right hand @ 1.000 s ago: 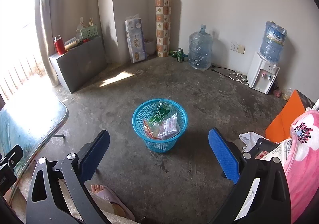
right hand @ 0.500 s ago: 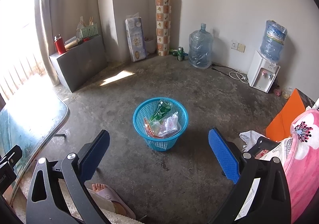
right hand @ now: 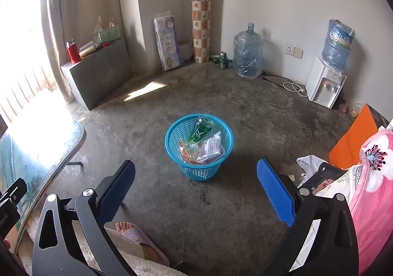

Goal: Collect trash

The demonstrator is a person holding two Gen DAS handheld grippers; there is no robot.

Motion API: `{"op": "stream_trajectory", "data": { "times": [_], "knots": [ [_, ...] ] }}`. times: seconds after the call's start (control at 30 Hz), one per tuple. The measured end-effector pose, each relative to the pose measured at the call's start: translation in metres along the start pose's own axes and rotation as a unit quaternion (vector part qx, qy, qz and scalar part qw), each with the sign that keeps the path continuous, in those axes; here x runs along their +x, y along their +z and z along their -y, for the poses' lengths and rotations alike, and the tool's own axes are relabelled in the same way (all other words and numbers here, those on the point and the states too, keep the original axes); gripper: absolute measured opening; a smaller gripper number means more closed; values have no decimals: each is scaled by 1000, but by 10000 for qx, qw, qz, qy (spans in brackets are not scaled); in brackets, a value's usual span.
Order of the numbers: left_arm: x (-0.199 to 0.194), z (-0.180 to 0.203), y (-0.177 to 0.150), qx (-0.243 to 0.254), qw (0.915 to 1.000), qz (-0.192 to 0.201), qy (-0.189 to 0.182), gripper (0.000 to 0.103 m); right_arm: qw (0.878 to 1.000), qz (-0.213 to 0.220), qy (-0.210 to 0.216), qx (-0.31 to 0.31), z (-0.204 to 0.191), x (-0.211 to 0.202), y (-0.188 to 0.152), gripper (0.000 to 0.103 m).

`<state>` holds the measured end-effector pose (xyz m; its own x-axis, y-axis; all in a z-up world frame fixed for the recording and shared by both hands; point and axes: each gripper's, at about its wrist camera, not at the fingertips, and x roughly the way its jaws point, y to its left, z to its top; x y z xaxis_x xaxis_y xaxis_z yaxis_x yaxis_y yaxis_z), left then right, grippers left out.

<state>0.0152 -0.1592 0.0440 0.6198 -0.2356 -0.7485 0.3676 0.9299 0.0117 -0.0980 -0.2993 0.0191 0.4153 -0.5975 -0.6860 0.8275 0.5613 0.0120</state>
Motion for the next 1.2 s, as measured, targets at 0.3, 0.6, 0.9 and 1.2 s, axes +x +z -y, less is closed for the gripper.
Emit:
{"op": "stream_trajectory", "data": {
  "times": [0.3, 0.6, 0.9, 1.2],
  "knots": [
    [2, 2, -1, 41, 10000, -38, 25, 95, 10000, -46, -7, 68, 5, 1, 0, 97],
    [6, 5, -5, 106, 9999, -87, 36, 95, 9999, -40, -20, 111, 9, 1, 1, 97],
    [5, 6, -5, 120, 9999, -87, 40, 95, 9998, -37, -38, 174, 12, 0, 1, 97],
    [5, 6, -5, 130, 9999, -83, 43, 95, 9999, -37, -41, 162, 9, -1, 0, 97]
  ]
}}
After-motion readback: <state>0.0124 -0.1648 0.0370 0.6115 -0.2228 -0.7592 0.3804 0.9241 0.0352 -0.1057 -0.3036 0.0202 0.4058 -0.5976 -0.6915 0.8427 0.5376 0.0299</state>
